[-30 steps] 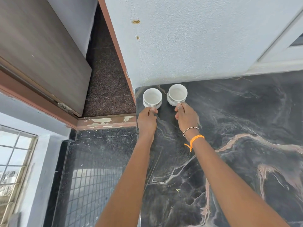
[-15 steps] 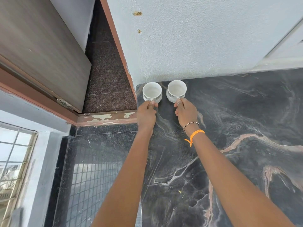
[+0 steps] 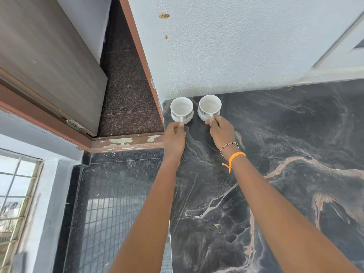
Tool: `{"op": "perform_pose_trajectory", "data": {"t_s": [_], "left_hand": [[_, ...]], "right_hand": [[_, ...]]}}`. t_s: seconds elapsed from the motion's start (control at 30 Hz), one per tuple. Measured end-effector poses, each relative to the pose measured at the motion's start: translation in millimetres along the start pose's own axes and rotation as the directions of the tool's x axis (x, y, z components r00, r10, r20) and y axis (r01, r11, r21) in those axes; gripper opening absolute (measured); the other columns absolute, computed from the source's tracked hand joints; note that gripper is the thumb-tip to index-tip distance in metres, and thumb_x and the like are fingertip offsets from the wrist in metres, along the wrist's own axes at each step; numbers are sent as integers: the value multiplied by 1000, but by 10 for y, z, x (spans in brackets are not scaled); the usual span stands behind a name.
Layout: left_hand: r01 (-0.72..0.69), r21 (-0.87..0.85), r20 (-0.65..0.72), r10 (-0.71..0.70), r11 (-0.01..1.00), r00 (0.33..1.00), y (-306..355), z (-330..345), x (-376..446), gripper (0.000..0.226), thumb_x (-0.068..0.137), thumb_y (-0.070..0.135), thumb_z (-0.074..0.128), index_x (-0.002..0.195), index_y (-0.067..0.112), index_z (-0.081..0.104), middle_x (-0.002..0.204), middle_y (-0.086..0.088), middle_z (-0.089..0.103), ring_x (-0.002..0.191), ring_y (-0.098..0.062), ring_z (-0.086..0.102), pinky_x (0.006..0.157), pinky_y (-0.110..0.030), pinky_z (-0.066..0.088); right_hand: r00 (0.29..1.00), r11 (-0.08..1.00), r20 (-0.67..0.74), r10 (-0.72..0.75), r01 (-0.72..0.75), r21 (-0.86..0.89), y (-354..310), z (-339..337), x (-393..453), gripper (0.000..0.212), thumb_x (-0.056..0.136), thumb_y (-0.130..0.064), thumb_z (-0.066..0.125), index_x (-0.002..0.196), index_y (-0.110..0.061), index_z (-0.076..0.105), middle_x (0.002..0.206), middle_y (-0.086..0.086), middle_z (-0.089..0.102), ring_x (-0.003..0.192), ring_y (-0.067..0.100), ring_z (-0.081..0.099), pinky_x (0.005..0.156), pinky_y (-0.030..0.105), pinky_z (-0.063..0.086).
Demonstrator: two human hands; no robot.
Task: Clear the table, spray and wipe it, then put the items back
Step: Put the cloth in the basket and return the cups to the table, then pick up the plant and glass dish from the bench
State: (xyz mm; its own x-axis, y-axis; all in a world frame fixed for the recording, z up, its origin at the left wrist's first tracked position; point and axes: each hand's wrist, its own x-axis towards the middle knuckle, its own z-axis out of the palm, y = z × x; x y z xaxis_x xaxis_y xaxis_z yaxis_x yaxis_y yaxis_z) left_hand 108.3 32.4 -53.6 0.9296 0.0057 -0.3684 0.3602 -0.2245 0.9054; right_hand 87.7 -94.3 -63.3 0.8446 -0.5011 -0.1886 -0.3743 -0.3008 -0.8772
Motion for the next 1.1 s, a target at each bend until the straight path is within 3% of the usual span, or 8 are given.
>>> {"op": "perform_pose_trajectory", "data": {"t_s": [0.13,0.3,0.5,0.63,0.73,0.97,1.1], "left_hand": [[65,-60,-54,-68,996,996,-52,-25,-204,16,95,28,46,108,19,49,84,4,52,73,-7,50,71,-24,42],[156,-135,-19,-160,978,987,-130,-2,-643,11,94,21,47,102,21,54,85,4,51,76,-9,48,77,-25,42],[133,-183,82,-119,974,989,26,245,-1374,11,92,18,49,92,22,59,76,6,53,70,-6,49,72,-19,43],[85,-165,174,-56,983,983,125,578,-1920,10,90,23,54,87,24,63,74,9,56,71,-4,53,75,-18,44],[53,-174,254,-7,983,967,178,984,-2394,13,90,16,53,84,21,63,72,6,55,70,-5,53,76,-19,44],[20,-104,451,29,994,892,170,2325,-3606,15,91,14,52,83,21,63,69,6,55,66,-5,51,72,-18,43],[-25,-55,588,53,998,807,168,3163,-4269,16,91,16,52,84,24,64,71,7,57,69,-5,54,75,-18,45]], "right_hand": [[997,990,-33,75,-70,122,19,-64,-142,22,95,-21,44,105,-7,57,75,-5,51,80,18,50,78,36,44],[991,973,-71,113,-96,209,51,-286,-551,18,94,-16,46,106,-9,57,69,-4,51,60,11,49,63,22,42],[995,955,-6,103,-97,279,114,-877,-1089,18,94,-11,44,89,-11,62,66,-2,55,57,10,49,59,16,43],[994,916,-38,103,-79,393,335,-1576,-1480,24,94,-8,43,79,-17,60,66,-1,56,55,2,51,55,10,42],[986,874,-96,134,-72,480,562,-2207,-1785,27,94,-4,42,78,-16,59,64,0,55,47,-2,49,56,11,42],[952,840,-233,201,-44,541,1172,-3724,-2516,29,93,-4,42,76,-17,60,65,0,55,54,1,50,61,16,43],[910,831,-338,240,-12,556,1552,-4557,-2915,23,94,-3,41,84,-10,61,69,-3,56,58,1,52,60,14,44]]}}
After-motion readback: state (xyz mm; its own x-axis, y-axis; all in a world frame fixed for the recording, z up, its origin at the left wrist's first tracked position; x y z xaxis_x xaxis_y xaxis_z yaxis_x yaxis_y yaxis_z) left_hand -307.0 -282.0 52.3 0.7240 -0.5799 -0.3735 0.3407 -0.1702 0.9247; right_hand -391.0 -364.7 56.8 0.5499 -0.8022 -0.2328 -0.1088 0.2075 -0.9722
